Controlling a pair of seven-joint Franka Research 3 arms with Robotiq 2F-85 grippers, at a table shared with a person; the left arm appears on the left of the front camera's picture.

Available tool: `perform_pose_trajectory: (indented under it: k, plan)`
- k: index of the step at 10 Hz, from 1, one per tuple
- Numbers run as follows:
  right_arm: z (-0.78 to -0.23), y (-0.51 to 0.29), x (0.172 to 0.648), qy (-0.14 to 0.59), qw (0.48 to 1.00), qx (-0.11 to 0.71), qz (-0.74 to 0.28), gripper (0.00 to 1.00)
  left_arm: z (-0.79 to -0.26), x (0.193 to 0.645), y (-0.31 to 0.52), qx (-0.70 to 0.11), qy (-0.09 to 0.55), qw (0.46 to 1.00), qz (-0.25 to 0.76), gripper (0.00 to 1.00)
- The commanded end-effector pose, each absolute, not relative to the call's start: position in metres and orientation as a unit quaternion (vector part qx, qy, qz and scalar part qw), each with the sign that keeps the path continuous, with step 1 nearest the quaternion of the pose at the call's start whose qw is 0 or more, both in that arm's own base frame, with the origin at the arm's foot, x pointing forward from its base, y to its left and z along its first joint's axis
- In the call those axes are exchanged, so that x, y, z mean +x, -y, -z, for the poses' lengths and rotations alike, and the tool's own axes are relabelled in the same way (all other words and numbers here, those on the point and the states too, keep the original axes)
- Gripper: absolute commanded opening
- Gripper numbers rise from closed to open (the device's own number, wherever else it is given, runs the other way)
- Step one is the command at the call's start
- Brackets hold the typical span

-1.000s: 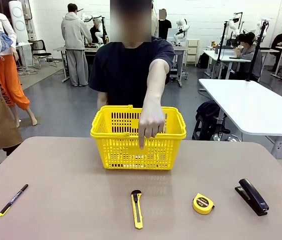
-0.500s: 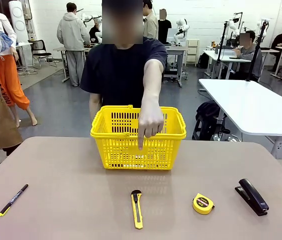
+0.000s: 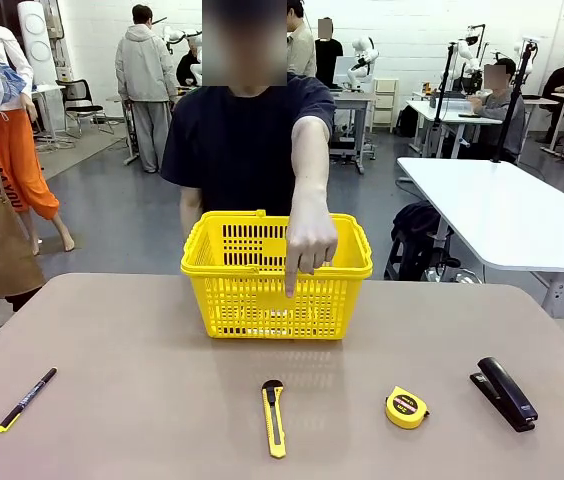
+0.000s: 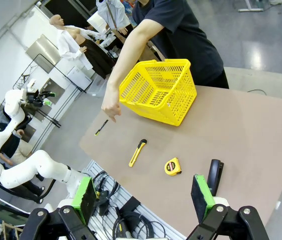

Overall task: Place the items the person wants into the basket.
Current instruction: Pick up the item the person points to and place it in the Market Basket.

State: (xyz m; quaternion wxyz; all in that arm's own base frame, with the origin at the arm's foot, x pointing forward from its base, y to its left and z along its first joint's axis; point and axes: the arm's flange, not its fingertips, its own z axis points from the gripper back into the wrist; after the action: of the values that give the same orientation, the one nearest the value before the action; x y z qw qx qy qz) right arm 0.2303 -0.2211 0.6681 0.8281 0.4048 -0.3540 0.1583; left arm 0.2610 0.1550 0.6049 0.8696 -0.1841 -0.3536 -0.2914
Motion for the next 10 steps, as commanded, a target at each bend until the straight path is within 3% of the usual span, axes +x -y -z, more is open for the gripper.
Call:
perform_pose_trajectory:
  k: [1, 3, 5, 7, 10]
  plan:
    - [-0.67, 0.221, 0.231, 0.363, 0.818, 0.414, -0.165, 1.0, -0.638, 0.263, -0.084, -0.14, 0.337, 0.899, 0.243, 1.0]
    - [-0.67, 0.221, 0.231, 0.363, 0.818, 0.414, -0.165, 1.0, -0.642, 0.247, 0.024, -0.099, 0.282, 0.927, 0.227, 1.0]
    - [-0.67, 0.221, 0.231, 0.363, 0.818, 0.414, -0.165, 1.0, -0.657, 0.269, 0.099, -0.06, 0.197, 0.947, 0.244, 1.0]
    - [-0.67, 0.221, 0.231, 0.363, 0.818, 0.414, -0.165, 1.0, -0.616, 0.265, 0.182, -0.025, 0.133, 0.962, 0.237, 1.0]
    - [-0.67, 0.221, 0.231, 0.363, 0.818, 0.414, -0.165, 1.0, -0.564, 0.286, 0.247, -0.018, 0.111, 0.977, 0.181, 1.0]
